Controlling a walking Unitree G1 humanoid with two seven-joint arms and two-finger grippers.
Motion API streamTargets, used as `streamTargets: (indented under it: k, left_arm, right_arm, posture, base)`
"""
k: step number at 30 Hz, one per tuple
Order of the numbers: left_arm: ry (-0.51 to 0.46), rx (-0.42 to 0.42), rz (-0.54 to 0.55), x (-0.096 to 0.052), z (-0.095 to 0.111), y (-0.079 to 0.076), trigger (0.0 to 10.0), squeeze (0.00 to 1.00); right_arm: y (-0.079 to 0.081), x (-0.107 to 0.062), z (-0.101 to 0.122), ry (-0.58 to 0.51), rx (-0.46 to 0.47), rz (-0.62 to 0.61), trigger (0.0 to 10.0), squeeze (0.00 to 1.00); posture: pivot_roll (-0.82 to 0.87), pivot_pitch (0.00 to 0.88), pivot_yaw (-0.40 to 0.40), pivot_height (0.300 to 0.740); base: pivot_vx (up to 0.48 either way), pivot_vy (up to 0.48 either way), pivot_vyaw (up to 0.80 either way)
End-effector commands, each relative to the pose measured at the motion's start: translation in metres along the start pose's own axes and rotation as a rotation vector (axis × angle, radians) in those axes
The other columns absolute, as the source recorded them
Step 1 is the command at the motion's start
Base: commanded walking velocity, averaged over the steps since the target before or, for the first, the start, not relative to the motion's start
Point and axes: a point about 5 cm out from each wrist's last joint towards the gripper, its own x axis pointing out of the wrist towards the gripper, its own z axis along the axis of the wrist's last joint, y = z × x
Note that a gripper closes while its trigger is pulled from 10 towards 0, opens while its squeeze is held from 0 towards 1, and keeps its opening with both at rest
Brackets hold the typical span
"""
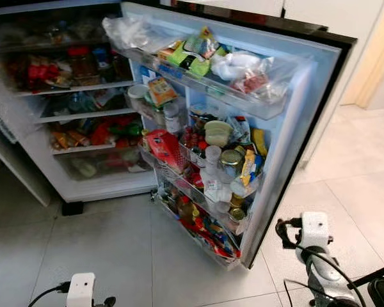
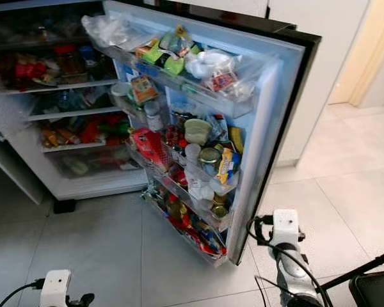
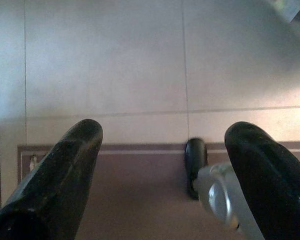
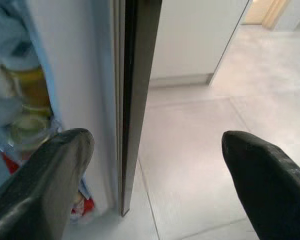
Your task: Restocking fridge
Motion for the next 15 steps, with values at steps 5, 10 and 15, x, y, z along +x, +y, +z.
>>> streamTargets:
  k: [5,10,15]
  left_arm:
    - [0.019,0.023,0.005,-0.001,-0.003,0.006,10.0,0.00]
    - [0.020,0.024,0.003,-0.001,-0.003,0.006,10.0,0.00]
    - [0.021,0.024,0.004,-0.002,-0.003,0.007,10.0,0.00]
  right_arm:
    - [-0.002,0.001,0.002,-0.012,0.018,0.000,10.0,0.00]
    - [-0.007,0.008,0.021,-0.069,-0.022,-0.050,10.0,0.00]
    - [-0.021,0.018,0.061,-0.194,-0.021,-0.145,10.0,0.00]
  posture:
    - [-0.05,0.000,0.041,0.740]
    - [-0.04,0.000,0.044,0.740]
    - [-0.04,0.000,0.043,0.740]
  base:
    - [0.000,0.000,0.00]
    - [0.000,0.000,0.00]
    - [0.000,0.000,0.00]
